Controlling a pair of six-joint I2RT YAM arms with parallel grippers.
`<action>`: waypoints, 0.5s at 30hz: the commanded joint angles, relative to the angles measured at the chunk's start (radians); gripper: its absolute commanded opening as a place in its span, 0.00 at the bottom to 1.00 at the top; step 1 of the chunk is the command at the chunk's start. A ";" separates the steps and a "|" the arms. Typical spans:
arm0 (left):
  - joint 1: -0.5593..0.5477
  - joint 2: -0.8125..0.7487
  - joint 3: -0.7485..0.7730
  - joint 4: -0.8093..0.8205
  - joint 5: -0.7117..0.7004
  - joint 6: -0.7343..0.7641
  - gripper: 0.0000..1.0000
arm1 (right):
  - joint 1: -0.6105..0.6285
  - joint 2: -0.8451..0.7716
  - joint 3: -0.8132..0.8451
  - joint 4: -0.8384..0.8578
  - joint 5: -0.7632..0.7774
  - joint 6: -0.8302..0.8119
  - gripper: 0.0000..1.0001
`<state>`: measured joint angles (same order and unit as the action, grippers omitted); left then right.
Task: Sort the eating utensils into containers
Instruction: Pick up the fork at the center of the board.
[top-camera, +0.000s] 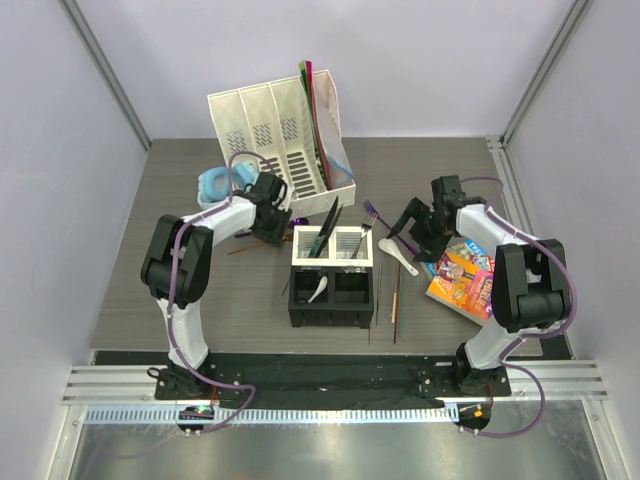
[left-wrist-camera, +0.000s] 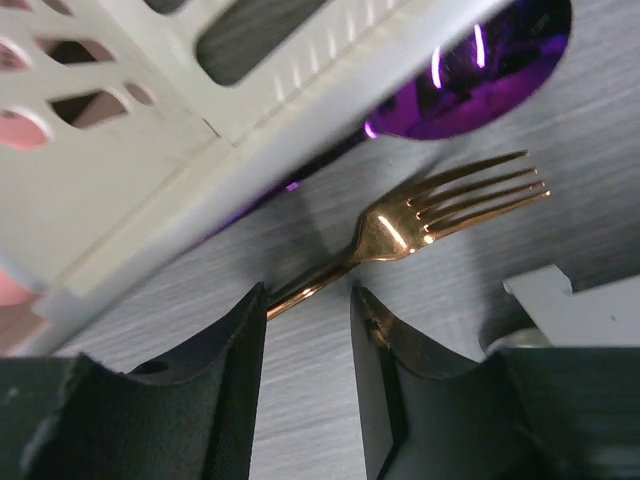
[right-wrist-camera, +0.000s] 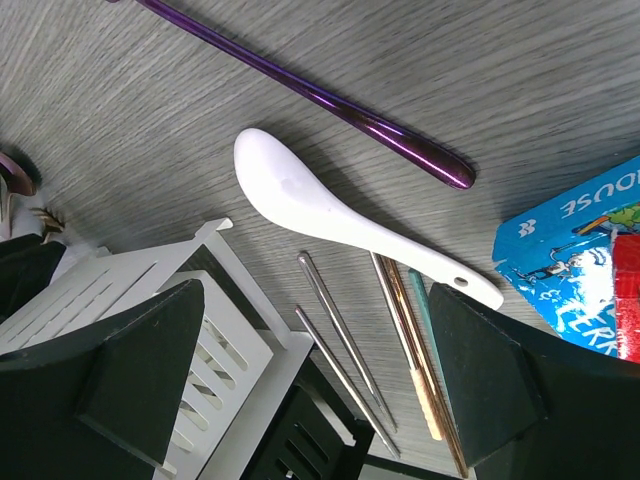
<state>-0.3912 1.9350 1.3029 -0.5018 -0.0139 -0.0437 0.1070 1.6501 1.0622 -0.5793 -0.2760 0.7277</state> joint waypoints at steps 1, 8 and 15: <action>0.005 0.015 0.019 -0.101 0.091 -0.012 0.38 | -0.004 -0.003 0.035 0.002 -0.009 -0.013 1.00; 0.003 -0.028 -0.017 -0.172 0.167 -0.041 0.22 | -0.003 -0.004 0.045 0.003 -0.011 -0.013 1.00; 0.003 -0.114 -0.108 -0.204 0.143 -0.059 0.18 | -0.004 -0.004 0.036 0.006 -0.014 -0.016 0.99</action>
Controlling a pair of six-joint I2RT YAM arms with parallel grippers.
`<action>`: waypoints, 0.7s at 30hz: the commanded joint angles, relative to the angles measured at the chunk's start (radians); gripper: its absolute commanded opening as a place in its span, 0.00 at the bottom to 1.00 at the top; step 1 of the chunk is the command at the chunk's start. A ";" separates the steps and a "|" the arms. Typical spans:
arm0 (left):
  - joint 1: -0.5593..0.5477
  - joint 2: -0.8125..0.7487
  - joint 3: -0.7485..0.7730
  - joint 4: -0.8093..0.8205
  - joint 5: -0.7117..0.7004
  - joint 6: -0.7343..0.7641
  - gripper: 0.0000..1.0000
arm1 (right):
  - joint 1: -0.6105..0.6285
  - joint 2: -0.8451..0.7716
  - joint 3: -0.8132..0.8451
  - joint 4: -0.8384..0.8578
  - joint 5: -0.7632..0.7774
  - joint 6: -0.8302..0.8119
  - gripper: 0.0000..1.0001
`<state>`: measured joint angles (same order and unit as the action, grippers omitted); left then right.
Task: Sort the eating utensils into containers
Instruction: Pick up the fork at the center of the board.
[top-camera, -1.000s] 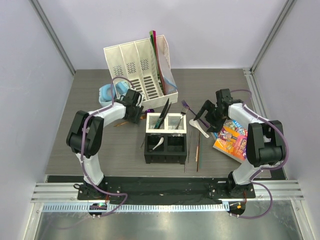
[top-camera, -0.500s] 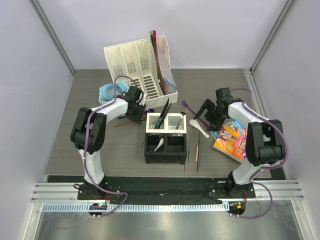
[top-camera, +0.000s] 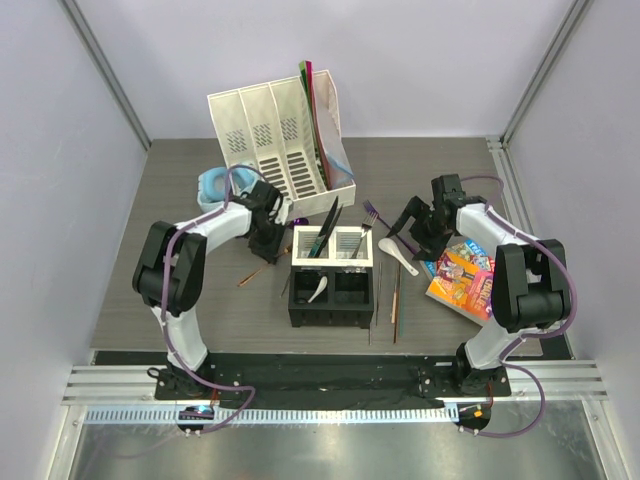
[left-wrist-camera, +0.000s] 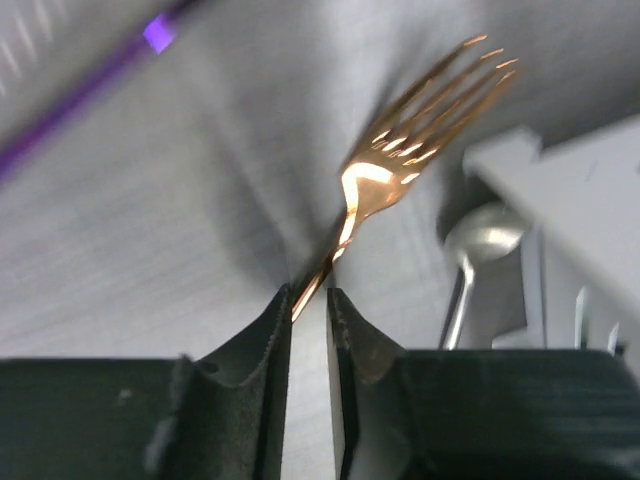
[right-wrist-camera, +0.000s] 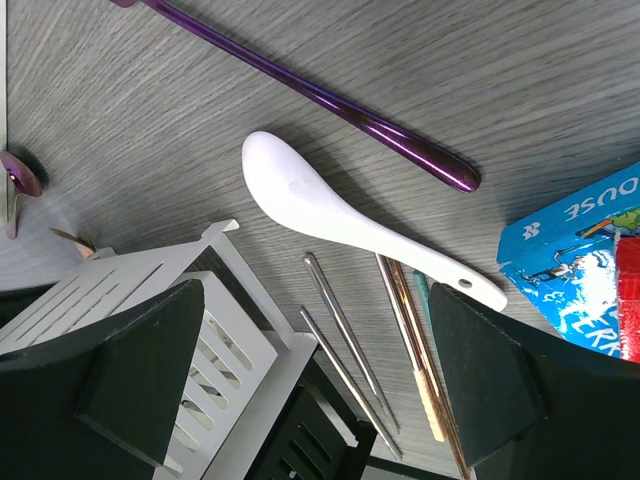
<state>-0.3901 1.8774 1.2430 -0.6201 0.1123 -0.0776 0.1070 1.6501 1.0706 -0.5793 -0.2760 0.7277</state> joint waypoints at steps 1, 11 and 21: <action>0.000 -0.060 -0.053 -0.098 0.013 -0.028 0.16 | -0.006 -0.006 0.028 0.006 -0.014 -0.016 1.00; 0.002 -0.152 -0.097 -0.161 0.020 -0.085 0.04 | -0.006 -0.003 0.031 0.007 -0.015 -0.017 1.00; 0.000 -0.169 -0.079 -0.142 -0.043 -0.103 0.25 | -0.004 0.004 0.040 0.007 -0.020 -0.017 0.99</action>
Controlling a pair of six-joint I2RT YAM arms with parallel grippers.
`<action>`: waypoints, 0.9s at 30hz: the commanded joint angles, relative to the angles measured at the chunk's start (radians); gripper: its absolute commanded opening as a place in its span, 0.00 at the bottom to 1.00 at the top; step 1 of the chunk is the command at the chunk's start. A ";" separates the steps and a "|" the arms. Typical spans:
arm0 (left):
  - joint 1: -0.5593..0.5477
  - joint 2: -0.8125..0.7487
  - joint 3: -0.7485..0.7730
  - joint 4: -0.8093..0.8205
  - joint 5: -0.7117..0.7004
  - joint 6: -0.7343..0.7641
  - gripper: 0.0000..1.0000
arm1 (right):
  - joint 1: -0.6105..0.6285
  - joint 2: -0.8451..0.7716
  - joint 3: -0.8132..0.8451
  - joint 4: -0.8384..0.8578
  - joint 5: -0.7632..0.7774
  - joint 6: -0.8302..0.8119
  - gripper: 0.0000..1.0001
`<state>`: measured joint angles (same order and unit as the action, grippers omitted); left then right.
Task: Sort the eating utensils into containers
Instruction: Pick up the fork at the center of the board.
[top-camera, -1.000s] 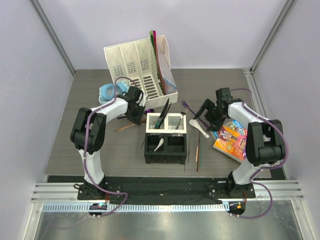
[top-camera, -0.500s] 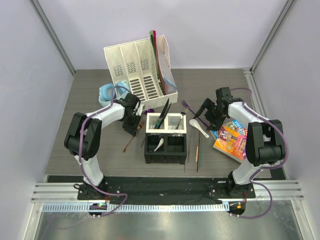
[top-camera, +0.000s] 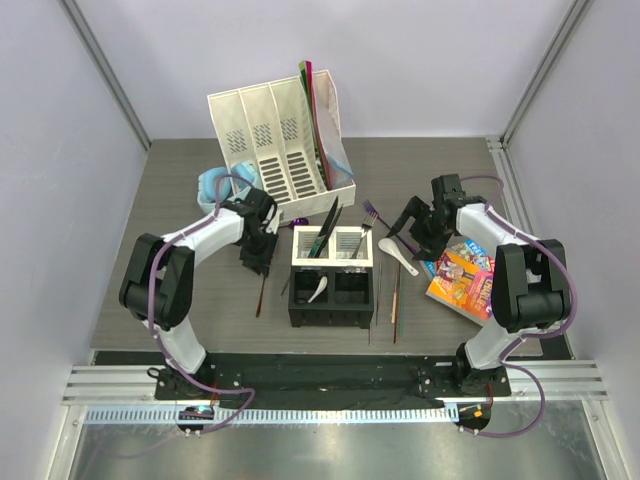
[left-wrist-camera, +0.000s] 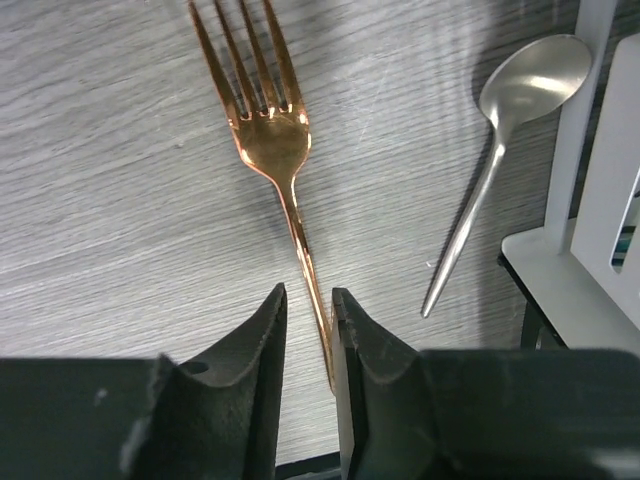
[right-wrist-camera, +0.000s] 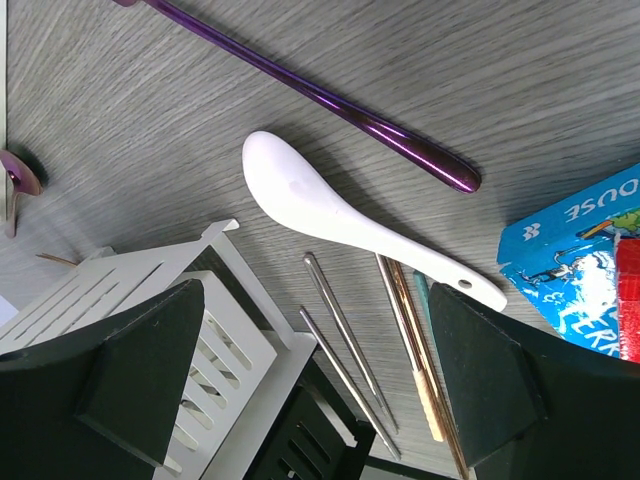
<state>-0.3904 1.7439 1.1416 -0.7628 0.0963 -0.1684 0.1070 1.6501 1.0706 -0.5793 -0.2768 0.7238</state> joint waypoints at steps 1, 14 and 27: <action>0.001 -0.032 0.030 0.000 -0.032 -0.011 0.27 | -0.006 0.005 0.043 0.009 -0.019 -0.015 1.00; 0.001 0.109 0.135 0.010 -0.033 0.012 0.27 | -0.007 0.004 0.052 0.006 -0.015 -0.012 1.00; -0.001 0.118 0.075 0.010 0.042 -0.005 0.13 | -0.007 0.007 0.046 0.015 -0.010 -0.004 1.00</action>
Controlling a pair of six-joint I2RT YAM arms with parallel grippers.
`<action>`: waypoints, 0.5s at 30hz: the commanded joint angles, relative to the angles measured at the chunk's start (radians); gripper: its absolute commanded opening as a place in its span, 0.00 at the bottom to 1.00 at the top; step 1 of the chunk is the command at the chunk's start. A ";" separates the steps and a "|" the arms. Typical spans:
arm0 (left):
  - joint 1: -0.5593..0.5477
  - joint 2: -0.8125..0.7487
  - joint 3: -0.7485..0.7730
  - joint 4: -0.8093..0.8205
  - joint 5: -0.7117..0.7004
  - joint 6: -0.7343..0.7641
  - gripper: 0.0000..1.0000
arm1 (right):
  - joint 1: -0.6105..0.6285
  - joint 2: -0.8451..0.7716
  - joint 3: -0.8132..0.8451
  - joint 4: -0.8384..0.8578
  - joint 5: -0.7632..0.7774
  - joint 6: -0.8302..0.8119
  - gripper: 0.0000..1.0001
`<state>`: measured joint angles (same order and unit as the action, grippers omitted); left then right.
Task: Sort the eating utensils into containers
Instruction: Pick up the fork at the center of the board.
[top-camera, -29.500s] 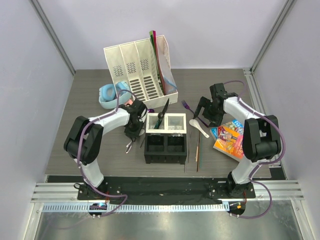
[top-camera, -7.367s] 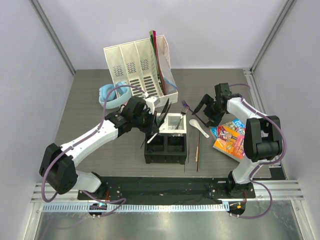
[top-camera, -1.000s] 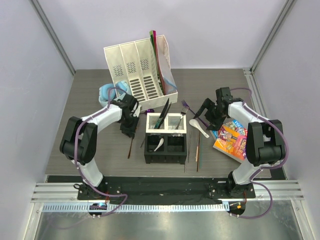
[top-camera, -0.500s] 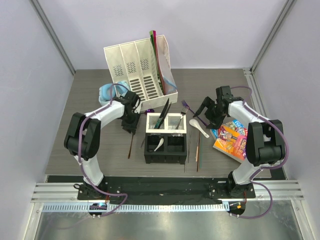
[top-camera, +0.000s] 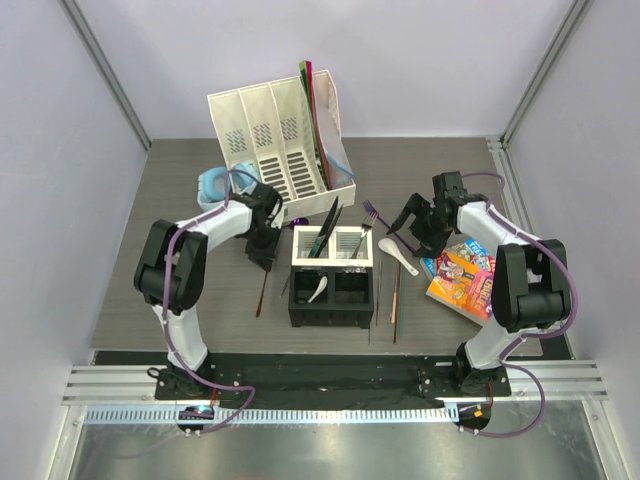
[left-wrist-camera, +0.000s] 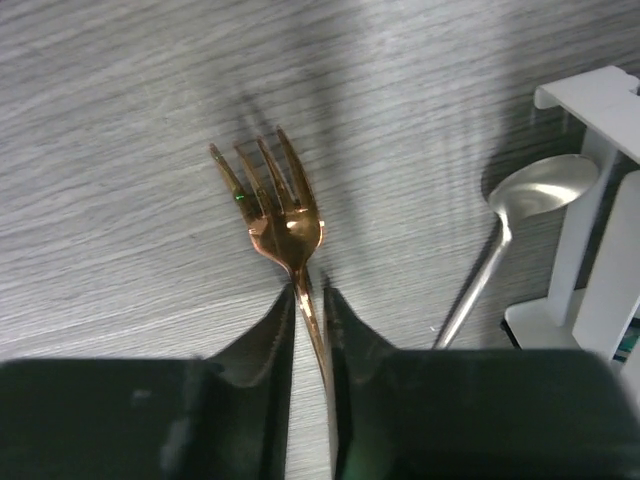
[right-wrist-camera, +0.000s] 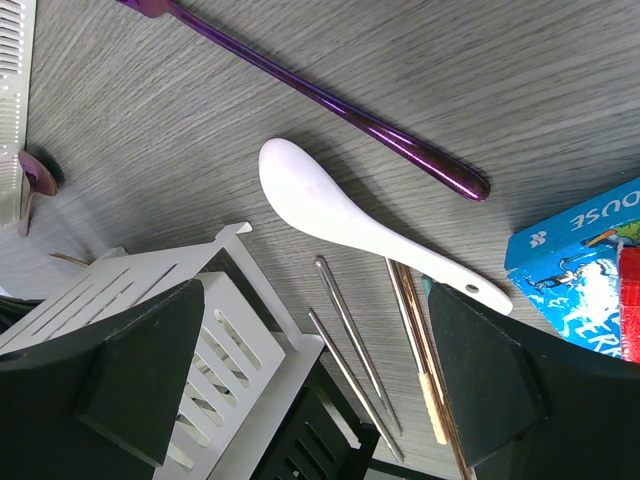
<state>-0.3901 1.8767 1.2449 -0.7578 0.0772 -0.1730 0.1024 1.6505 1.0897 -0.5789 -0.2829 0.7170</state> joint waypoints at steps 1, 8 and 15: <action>-0.003 -0.019 -0.035 0.009 0.067 -0.002 0.06 | -0.003 0.006 0.026 0.014 -0.004 0.002 1.00; -0.023 -0.093 -0.081 -0.014 0.114 0.015 0.00 | -0.003 0.008 0.022 0.022 -0.006 0.009 1.00; -0.023 -0.244 -0.084 -0.025 0.087 0.015 0.00 | -0.003 0.006 0.021 0.024 -0.007 0.010 1.00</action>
<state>-0.4110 1.7527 1.1500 -0.7803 0.1577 -0.1711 0.1024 1.6505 1.0897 -0.5751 -0.2829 0.7177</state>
